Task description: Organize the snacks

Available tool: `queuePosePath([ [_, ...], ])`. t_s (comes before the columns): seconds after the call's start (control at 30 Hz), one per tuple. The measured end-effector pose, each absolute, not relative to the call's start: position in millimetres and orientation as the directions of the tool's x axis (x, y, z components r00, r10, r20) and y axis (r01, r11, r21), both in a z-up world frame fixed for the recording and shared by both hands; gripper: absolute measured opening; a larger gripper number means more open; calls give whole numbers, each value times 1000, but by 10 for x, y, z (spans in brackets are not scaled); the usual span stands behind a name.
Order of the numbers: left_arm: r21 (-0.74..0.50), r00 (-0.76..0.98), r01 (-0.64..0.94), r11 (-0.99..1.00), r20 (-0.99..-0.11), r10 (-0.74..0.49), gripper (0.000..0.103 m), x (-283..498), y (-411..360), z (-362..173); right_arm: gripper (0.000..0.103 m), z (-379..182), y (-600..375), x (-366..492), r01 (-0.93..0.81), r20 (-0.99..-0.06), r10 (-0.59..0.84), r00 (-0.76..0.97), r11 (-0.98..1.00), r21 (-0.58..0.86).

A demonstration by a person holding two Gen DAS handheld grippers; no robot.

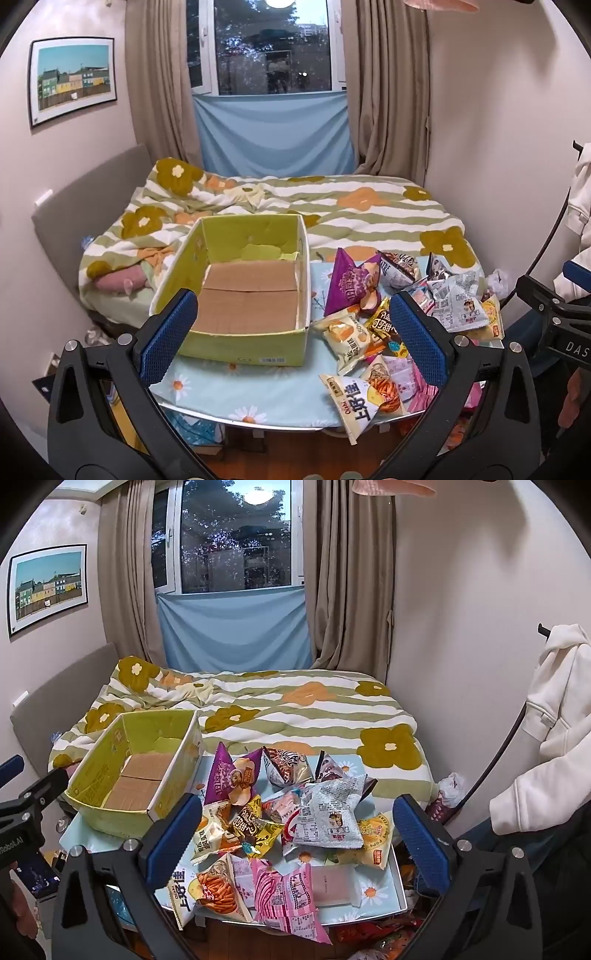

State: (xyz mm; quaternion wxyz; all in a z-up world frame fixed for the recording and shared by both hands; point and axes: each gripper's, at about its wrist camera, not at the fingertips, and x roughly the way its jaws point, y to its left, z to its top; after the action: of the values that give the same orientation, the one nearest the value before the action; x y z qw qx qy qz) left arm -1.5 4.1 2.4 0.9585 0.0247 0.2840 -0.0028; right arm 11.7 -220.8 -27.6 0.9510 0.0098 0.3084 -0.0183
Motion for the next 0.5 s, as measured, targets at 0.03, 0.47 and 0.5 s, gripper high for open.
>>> queuePosePath([
  [0.03, 46, 839, 18, 999, -545, 10, 103, -16, 44, 29, 103, -270, -2213, 102, 40, -587, -28, 809, 999, 7],
  [0.47, 48, 836, 6, 999, -548, 21, 103, -27, 50, 15, 103, -268, -2196, 96, 38, -588, -26, 809, 999, 9],
  [0.5, 47, 836, 4, 999, -548, 22, 103, -30, 55, 17, 103, -265, -2190, 90, 38, -587, -26, 809, 999, 8],
])
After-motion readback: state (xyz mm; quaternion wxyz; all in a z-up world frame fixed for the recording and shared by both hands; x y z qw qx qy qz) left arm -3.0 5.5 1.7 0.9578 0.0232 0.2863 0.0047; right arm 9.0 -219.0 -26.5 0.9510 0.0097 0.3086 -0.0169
